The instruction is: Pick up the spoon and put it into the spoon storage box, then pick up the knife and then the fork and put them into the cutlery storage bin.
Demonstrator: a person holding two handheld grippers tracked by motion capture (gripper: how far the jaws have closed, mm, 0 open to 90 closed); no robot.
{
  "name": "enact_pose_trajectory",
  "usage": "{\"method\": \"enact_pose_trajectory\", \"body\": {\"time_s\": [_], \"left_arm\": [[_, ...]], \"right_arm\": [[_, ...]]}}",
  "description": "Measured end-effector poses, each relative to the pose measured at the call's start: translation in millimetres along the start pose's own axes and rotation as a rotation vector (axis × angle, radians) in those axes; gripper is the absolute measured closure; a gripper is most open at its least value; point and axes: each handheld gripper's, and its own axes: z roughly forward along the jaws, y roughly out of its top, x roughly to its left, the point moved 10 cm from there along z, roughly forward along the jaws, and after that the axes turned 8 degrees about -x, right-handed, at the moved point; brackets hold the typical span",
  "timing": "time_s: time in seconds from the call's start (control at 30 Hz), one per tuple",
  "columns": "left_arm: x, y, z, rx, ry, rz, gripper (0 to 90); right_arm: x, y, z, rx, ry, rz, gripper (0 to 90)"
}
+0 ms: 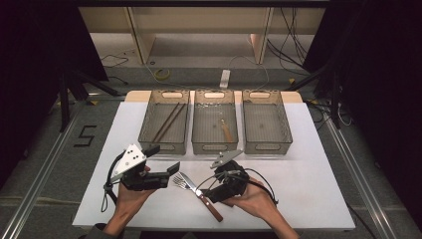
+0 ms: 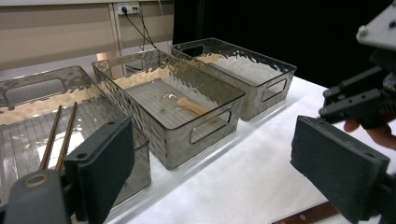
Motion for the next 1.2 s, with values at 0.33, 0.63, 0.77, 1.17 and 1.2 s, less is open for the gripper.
{"method": "enact_pose_trajectory", "body": {"time_s": [0.33, 0.63, 0.77, 1.17, 1.2], "left_arm": [[0.1, 0.0, 0.1, 0.0, 0.003, 0.001, 13.0], [0.9, 0.0, -1.0, -0.001, 0.006, -0.001, 13.0], [1.1, -0.1, -1.4, 0.0, 0.005, 0.0, 13.0], [-0.1, -0.2, -1.0, 0.001, 0.004, 0.003, 13.0], [0.0, -0.1, -1.0, 0.001, 0.004, 0.005, 13.0]], "right_arm": [[7.1, -15.6, 9.8, 0.073, 0.012, -0.023, 26.0], [11.6, -22.0, 17.4, 0.111, 0.02, -0.045, 24.6], [13.6, -24.4, 19.9, 0.126, 0.026, -0.042, 23.6], [17.7, -34.9, 25.8, 0.187, 0.04, -0.052, 36.2], [17.6, -35.9, 27.0, 0.188, 0.043, -0.057, 38.2]]}}
